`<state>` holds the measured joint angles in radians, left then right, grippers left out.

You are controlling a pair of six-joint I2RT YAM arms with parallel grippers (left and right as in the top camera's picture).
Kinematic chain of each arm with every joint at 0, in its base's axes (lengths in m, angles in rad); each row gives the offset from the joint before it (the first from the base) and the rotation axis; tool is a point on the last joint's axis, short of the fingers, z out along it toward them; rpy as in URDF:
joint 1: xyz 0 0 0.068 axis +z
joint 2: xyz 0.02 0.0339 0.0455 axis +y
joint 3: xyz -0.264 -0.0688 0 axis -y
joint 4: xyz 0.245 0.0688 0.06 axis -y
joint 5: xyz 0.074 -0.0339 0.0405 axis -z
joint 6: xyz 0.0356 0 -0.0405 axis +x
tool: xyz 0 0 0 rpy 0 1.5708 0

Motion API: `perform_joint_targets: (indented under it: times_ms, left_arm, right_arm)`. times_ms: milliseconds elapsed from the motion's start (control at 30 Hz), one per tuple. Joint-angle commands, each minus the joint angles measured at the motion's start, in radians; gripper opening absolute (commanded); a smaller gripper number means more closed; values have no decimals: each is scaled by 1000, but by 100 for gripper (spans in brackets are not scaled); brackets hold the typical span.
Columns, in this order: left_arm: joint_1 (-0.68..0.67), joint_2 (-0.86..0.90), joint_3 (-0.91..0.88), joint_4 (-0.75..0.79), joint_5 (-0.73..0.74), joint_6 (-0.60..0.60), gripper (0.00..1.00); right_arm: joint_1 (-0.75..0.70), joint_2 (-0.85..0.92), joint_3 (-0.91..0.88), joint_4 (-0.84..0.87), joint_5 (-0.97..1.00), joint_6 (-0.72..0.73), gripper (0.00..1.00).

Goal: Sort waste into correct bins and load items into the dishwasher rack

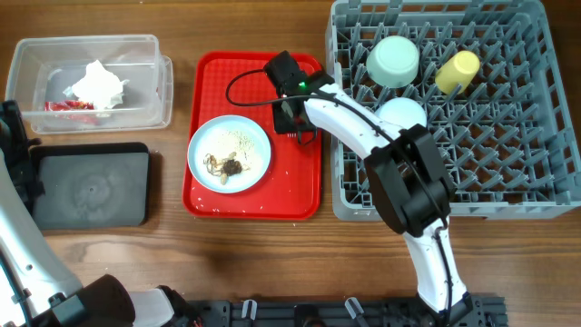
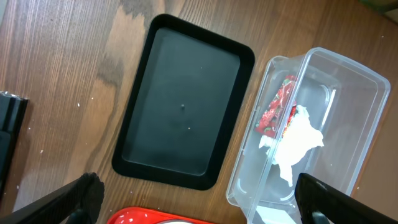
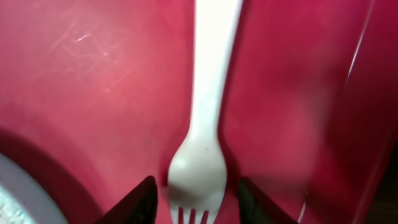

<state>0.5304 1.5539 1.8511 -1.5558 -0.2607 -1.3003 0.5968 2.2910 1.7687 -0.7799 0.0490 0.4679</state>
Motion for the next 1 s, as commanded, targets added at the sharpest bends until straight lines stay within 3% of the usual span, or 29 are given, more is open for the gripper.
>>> perform_joint_targets:
  times_ms: [0,533,767,967]
  left_arm:
    - [5,4,-2,-2,-6,-17,100]
    - [5,4,-2,-2,-5,-17,100]
    - [5,4,-2,-2,-5,-17,100]
    - [5,4,-2,-2,-6,-17,100]
  right_arm:
    - [18,62,-10,-7,38,3,39]
    - [26,67,17,-78,96,26,20]
    - [22,42,55,-108,97,26,20]
    - [-5,-79,58,-108,96,26,20]
